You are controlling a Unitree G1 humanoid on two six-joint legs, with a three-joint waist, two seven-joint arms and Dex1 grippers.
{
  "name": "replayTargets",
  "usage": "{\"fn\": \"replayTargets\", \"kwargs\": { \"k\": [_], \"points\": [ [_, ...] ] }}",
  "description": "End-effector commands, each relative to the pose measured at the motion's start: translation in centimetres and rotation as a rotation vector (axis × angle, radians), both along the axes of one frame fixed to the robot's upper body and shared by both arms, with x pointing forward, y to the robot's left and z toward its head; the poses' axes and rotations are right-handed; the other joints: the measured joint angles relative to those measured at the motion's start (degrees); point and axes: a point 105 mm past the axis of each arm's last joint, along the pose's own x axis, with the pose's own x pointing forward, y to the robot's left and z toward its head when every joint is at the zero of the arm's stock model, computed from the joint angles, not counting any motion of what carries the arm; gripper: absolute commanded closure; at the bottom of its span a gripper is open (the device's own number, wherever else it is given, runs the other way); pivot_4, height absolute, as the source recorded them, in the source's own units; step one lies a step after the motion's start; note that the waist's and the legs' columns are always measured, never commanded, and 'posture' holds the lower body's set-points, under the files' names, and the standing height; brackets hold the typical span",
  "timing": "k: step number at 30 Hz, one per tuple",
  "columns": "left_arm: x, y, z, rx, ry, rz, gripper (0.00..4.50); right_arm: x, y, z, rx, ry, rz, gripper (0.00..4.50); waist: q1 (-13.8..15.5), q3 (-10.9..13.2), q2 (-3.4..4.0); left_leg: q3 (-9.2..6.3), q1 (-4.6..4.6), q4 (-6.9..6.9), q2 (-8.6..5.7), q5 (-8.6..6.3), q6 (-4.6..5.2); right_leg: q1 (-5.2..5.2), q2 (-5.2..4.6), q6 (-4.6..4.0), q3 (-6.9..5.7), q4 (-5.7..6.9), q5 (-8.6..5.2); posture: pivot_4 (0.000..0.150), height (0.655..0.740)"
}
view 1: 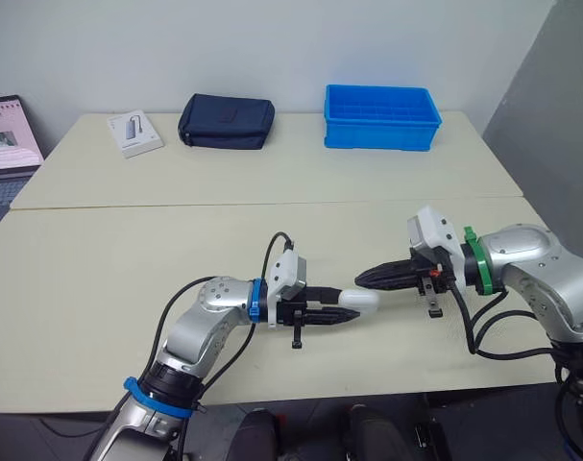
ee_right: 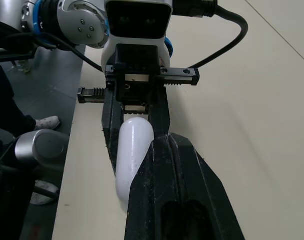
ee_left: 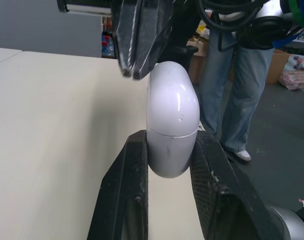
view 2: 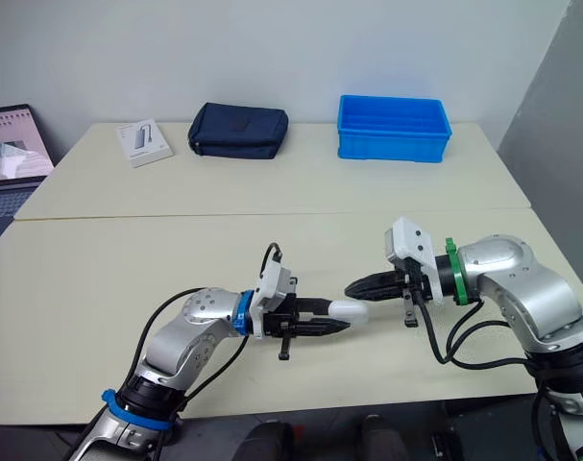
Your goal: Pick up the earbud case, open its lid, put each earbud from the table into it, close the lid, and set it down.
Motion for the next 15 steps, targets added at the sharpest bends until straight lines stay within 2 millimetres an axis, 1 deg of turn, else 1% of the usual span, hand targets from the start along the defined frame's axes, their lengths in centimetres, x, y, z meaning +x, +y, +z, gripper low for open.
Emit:
{"fn": "replayTargets", "kwargs": {
  "k": [1, 5, 7, 9, 11, 13, 15],
  "points": [
    [0.1, -0.2, 0.9, -0.034, -0.029, 0.001, 3.72, -0.9, -0.1, 0.1, -0.021, -0.007, 0.045, 4.5, 0.01, 0.0, 0.0, 0.0, 0.0, 0.0, 0.0, 0.0, 0.0, 0.0, 0.0, 0.0, 0.0, 0.0, 0.0, 0.15, 0.7218],
    [0.2, -0.3, 1.0, -0.044, -0.012, 0.014, 3.72, -1.0, -0.3, -0.5, -0.041, -0.006, 0.046, 4.5, -0.02, 0.0, 0.0, 0.0, 0.01, 0.0, 0.0, 0.0, 0.0, 0.0, 0.0, 0.0, 0.0, 0.02, 0.0, 0.15, 0.7218],
    [0.4, -0.2, 1.0, -0.046, 0.017, 0.032, 3.72, -0.7, -0.3, -0.6, -0.04, -0.027, 0.027, 4.5, -0.02, 0.0, 0.0, -0.01, 0.01, 0.0, 0.0, 0.0, 0.0, 0.0, 0.0, 0.0, 0.0, 0.02, 0.0, 0.15, 0.7218],
    [0.8, -0.1, 0.8, -0.041, 0.096, 0.057, 3.72, 0.3, -0.5, -0.4, -0.027, -0.068, -0.032, 4.5, -0.03, 0.0, 0.0, 0.0, 0.0, 0.0, 0.0, 0.0, 0.0, 0.0, 0.0, 0.0, 0.0, 0.01, 0.0, 0.15, 0.7218],
    [1.0, 0.0, 0.3, -0.019, 0.221, 0.068, 3.72, 1.1, -0.8, -0.2, -0.016, -0.113, -0.088, 4.5, -0.05, 0.0, 0.0, 0.0, 0.01, 0.01, 0.0, 0.0, 0.0, 0.0, 0.0, 0.01, 0.01, 0.03, 0.0, 0.15, 0.7218],
    [0.9, 0.2, -0.8, 0.065, 0.368, 0.054, 3.72, 1.8, -1.4, -0.3, -0.019, -0.139, -0.149, 4.5, -0.07, 0.0, -0.01, -0.05, 0.0, 0.02, 0.0, 0.0, 0.0, 0.0, 0.0, 0.01, -0.04, 0.06, 0.0, 0.15, 0.7218],
    [1.5, 0.4, -2.1, 0.156, 0.484, 0.089, 3.72, 2.1, -2.0, -0.7, -0.027, -0.156, -0.217, 4.5, -0.12, 0.0, -0.01, -0.07, 0.01, 0.03, -0.01, 0.0, 0.0, 0.0, 0.01, 0.01, -0.07, 0.07, 0.0, 0.15, 0.7218]
  ]
}}
